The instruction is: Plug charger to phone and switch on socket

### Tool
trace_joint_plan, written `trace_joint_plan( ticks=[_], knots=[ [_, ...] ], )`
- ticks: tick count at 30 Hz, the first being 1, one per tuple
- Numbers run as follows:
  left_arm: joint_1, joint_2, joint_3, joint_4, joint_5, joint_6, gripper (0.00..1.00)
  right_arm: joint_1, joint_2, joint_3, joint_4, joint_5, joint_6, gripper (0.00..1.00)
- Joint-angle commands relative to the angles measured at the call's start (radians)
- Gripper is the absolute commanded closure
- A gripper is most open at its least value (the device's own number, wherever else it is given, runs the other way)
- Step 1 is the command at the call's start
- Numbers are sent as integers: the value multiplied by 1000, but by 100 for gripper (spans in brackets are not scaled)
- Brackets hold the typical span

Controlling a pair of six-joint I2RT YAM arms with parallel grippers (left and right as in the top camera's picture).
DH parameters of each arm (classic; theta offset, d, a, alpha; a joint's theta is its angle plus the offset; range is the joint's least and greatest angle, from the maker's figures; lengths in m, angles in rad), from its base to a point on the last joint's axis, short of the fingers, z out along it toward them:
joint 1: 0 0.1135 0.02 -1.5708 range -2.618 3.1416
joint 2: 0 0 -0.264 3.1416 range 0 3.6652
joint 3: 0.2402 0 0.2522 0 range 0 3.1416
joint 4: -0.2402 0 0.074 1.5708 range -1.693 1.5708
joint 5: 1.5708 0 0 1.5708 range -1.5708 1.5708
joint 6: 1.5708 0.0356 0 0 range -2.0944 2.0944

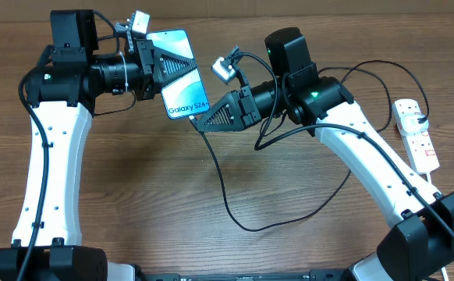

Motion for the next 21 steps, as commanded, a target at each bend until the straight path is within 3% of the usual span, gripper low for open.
trace_joint_plan(
  ticks=[1,10,21],
  knots=[
    [-18,-14,17,-15,65,17,96,-6,-16,24,53,106,71,96],
    [-18,-14,17,-15,65,17,96,3,-16,24,148,174,185,96],
    [-18,-14,17,-32,70,-16,96,64,-16,24,166,346,215,96]
  ],
)
